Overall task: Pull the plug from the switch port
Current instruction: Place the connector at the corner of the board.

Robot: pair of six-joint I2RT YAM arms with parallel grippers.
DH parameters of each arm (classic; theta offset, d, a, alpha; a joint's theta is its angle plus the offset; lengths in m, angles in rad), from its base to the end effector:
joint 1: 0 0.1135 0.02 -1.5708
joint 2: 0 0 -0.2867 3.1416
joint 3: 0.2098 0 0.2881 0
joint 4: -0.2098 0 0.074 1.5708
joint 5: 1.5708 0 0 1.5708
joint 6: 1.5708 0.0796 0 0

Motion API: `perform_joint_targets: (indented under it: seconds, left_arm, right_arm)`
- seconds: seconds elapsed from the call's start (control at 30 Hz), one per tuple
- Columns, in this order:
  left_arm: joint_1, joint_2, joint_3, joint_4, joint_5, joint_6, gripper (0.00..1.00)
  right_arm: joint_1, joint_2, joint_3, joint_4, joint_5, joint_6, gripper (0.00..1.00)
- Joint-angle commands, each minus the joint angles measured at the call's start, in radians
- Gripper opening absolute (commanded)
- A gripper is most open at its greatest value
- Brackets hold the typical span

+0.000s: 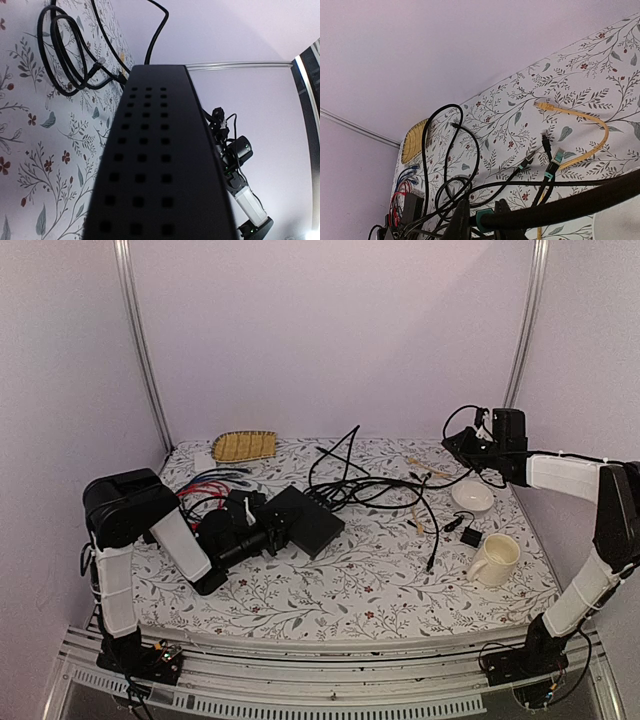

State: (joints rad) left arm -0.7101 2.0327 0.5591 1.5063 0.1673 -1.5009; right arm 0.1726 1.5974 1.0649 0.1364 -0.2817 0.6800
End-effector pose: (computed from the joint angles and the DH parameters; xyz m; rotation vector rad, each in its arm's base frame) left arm 0.2850 -0.2625 0.1005 -0.5702 1.7864 -1.7954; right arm 0.4293 0.0973 0.2507 0.3251 2.0197 0.8236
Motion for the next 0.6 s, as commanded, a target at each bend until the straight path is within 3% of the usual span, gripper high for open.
perform_joint_targets:
  seconds: [0.0, 0.57]
  left_arm:
    - [0.016, -0.007, 0.057, 0.314, -0.028, -0.012, 0.00]
    - [0.018, 0.062, 0.237, 0.223, 0.073, -0.038, 0.00]
  right_arm:
    - [-0.044, 0.024, 0.010, 0.040, 0.050, -0.008, 0.02]
    - [-0.149, 0.028, -0.132, 0.103, 0.073, 0.047, 0.05]
